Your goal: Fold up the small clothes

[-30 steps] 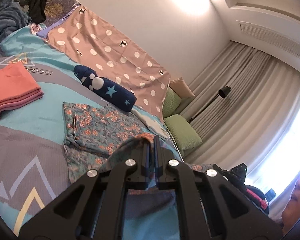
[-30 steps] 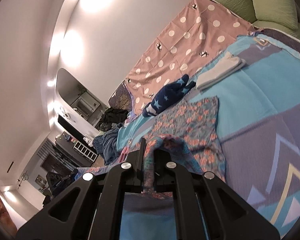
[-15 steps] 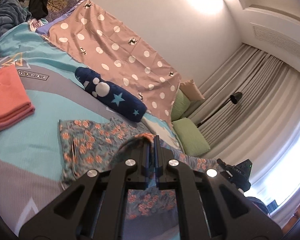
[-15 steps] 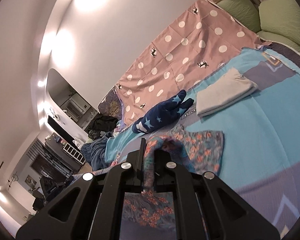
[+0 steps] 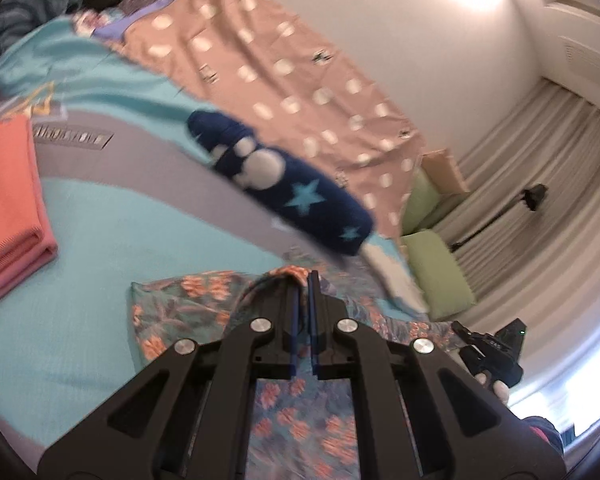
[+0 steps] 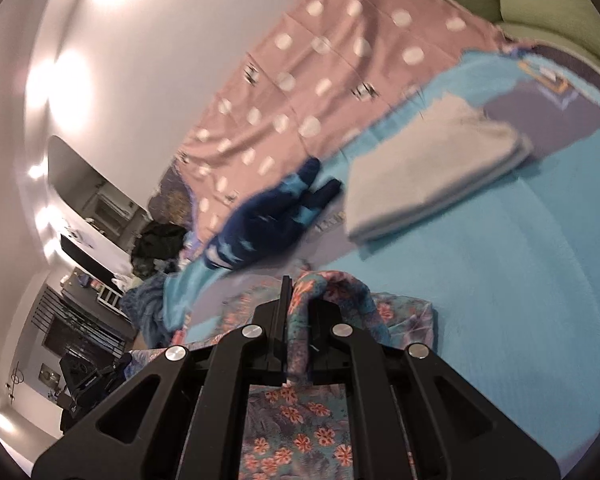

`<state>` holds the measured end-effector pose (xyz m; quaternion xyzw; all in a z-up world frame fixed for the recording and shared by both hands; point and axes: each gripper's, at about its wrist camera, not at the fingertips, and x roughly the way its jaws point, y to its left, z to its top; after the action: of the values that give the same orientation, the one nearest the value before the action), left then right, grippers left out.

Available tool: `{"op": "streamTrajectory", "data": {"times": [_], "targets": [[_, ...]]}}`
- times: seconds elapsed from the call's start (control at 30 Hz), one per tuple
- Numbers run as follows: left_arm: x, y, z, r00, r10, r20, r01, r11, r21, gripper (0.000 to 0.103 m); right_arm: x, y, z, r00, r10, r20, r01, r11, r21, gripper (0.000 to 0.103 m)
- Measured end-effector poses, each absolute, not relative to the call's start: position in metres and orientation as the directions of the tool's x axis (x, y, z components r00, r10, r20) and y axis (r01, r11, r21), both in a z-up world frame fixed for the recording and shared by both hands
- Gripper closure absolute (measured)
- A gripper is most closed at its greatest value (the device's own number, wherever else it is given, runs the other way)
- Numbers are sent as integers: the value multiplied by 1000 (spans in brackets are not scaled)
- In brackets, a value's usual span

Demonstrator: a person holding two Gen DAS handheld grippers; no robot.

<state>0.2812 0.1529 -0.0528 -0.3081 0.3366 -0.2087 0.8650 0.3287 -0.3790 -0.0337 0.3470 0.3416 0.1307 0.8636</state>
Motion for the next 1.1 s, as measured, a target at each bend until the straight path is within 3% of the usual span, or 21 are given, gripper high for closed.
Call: {"op": "streamTrajectory", "data": {"times": [0.13, 0.27, 0.53, 0.63, 0.7, 0.97, 1.03, 1.1], "targets": [[304, 154, -98, 645, -562, -517, 72, 719, -691, 99, 352, -375, -72, 677, 460, -574, 74, 733, 676, 95], [308, 161, -119, 631, -581, -514, 38, 685, -728, 98, 354, -379, -90, 646, 468, -604, 109, 726, 679, 93], [293, 159, -102, 616, -606, -503, 88, 688, -721, 87, 340, -385, -82, 624, 489, -610, 113, 716, 689, 86], [286, 154, -93, 605, -607, -515, 119, 709, -695, 88, 331, -379, -72, 626, 482, -614, 80, 743, 665, 88], [285, 151, -89, 596, -621, -509, 142, 705, -695, 95, 328, -378, -66, 638, 473, -608, 79, 745, 663, 90], [331, 150, -58, 663, -575, -480, 119, 713, -691, 97, 371, -392, -43, 716, 436, -545, 118, 694, 710, 93], [349, 152, -65, 655, -559, -509, 87, 724, -684, 96, 388, -402, -43, 743, 350, -571, 180, 717, 674, 73], [361, 147, -75, 636, -531, -560, 61, 758, -649, 93, 399, -406, -52, 720, 304, -623, 239, 735, 634, 70]]}}
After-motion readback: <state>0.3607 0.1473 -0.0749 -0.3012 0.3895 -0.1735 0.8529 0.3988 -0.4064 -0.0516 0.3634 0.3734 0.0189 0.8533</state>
